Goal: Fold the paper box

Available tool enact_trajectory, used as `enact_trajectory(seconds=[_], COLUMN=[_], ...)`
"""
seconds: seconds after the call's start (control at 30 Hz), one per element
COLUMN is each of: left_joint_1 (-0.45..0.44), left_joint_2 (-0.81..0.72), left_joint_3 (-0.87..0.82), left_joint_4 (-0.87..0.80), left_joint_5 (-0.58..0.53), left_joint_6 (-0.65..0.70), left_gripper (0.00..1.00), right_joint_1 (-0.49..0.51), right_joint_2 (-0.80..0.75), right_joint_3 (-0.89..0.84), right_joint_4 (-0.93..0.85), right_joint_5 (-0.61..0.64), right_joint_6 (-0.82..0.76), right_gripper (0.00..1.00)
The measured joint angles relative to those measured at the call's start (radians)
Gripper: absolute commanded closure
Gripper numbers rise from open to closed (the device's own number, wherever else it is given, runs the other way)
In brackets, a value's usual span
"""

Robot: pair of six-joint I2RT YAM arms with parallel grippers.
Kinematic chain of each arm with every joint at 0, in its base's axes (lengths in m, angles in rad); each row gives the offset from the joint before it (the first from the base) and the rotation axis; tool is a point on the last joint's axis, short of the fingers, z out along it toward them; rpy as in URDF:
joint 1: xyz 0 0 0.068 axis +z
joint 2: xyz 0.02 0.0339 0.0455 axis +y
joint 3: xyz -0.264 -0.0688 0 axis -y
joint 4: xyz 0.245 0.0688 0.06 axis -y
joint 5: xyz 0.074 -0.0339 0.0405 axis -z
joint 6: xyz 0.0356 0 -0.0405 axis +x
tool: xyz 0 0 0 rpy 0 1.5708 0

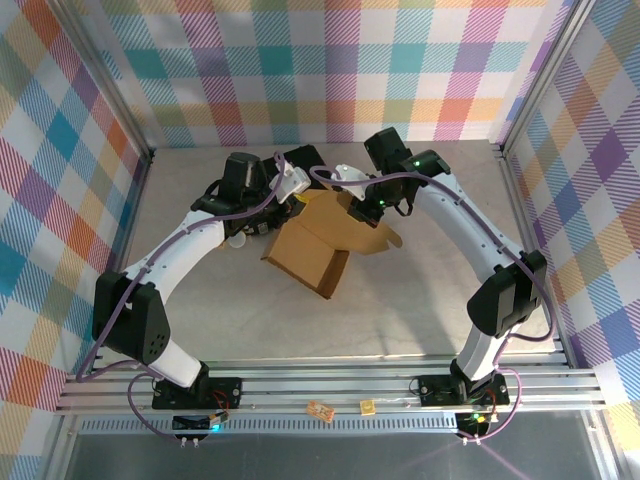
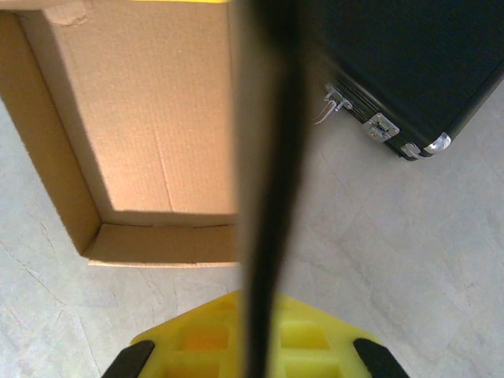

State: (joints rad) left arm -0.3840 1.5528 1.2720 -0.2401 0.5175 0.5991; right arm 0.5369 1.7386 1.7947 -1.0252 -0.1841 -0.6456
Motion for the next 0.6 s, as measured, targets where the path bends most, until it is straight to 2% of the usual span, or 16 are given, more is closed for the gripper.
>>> enact_trajectory(seconds=[0.23,0.33,0.47,0.6], left_joint_1=[-0.022,-0.049,-0.119,-0.18], left_joint_2=[-0.01,-0.014,-0.017,-0.015], left_joint_3=[-0.03,-0.061,-0.13,-0.183], left_joint_4=[0.053,0.114,0.233,0.332], left_joint_5=[-0.055,-0.142,-0.343,-0.489], left_joint_6=[-0.014,-0.043,-0.086,-0.112], left_gripper=[1.0,1.0,1.0,1.0], right_joint_1=[0.0,-0.001,-0.006,-0.011], right_joint_2=[0.019,0.047,0.08,0.085], right_joint_3=[0.036,0.071,0.097,0.097], right_joint_4=[-0.03,-0.054,-0.079,-0.099], right_joint_5=[-0.001,-0.002,-0.01,-0.021], right_joint_6=[0.067,0.139,0.254,0.357], right_gripper=[1.0,1.0,1.0,0.94])
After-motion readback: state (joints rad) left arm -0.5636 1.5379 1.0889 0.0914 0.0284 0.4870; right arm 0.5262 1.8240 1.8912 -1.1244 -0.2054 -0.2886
